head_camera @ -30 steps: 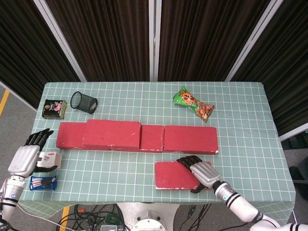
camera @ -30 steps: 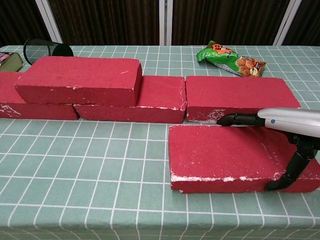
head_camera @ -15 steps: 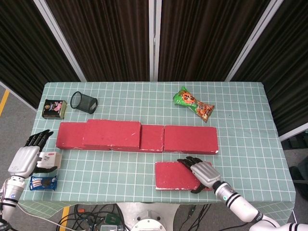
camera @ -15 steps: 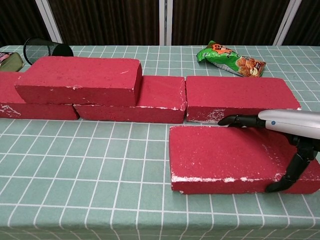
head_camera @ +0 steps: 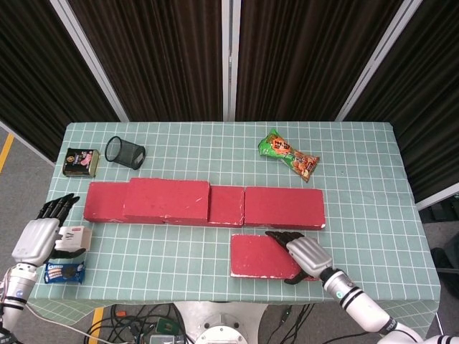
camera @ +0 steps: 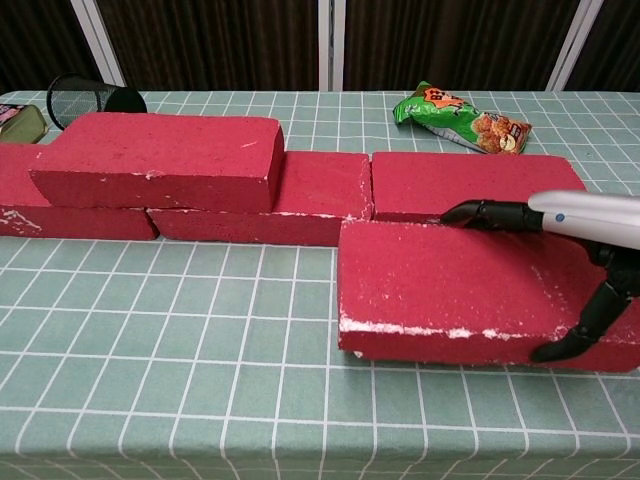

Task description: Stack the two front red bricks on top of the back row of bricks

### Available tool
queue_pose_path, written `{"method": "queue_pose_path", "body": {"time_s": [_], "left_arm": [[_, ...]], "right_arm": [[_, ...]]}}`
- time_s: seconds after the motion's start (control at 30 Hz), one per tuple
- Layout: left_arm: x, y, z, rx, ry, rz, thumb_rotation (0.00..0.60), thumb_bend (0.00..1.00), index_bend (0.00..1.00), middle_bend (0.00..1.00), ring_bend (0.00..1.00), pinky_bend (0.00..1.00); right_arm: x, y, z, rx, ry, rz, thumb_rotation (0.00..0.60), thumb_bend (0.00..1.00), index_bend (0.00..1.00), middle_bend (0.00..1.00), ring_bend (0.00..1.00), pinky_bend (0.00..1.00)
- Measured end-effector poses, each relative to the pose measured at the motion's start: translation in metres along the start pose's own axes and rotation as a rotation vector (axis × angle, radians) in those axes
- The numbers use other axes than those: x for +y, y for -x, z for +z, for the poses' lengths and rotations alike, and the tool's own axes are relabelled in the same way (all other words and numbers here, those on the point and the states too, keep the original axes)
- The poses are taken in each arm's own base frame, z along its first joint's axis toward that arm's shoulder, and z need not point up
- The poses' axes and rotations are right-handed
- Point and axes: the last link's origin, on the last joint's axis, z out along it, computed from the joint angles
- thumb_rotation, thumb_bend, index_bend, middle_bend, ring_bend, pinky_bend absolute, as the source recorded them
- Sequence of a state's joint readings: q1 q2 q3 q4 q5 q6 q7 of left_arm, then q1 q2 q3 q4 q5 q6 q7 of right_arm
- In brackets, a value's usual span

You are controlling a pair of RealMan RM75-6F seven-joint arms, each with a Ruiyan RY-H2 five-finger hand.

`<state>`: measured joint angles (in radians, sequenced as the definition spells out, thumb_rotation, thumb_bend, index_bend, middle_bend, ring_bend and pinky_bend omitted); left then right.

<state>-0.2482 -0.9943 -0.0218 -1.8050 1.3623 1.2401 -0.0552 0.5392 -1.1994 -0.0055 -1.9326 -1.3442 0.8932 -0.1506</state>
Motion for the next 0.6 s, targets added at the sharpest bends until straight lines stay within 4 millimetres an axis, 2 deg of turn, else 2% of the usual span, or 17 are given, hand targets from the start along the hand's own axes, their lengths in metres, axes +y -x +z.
{"method": "queue_pose_path", "body": {"time_s": [0.2, 0.33, 0.6], "left_arm": [[-0.001, -0.001, -0.001, 0.005, 0.000, -0.008, 0.600, 0.00, 0.04, 0.00, 0.00, 0.00], [-0.001, -0.002, -0.001, 0.003, 0.000, -0.007, 0.600, 0.00, 0.04, 0.00, 0.00, 0.00], [-0.005, 0.000, -0.001, -0.011, -0.015, -0.014, 0.600, 0.00, 0.04, 0.00, 0.00, 0.00]], "right_arm": [[-0.005, -0.040, 0.004, 0.112, -0.027, -0.026, 0.600, 0.04, 0.01, 0.24, 0.18, 0.28], [-0.005, -0.072, 0.018, 0.178, -0.026, -0.042, 0.600, 0.01, 0.02, 0.24, 0.18, 0.26], [0.000, -0.106, 0.057, 0.130, -0.001, -0.087, 0.600, 0.00, 0.04, 0.24, 0.18, 0.26]]}}
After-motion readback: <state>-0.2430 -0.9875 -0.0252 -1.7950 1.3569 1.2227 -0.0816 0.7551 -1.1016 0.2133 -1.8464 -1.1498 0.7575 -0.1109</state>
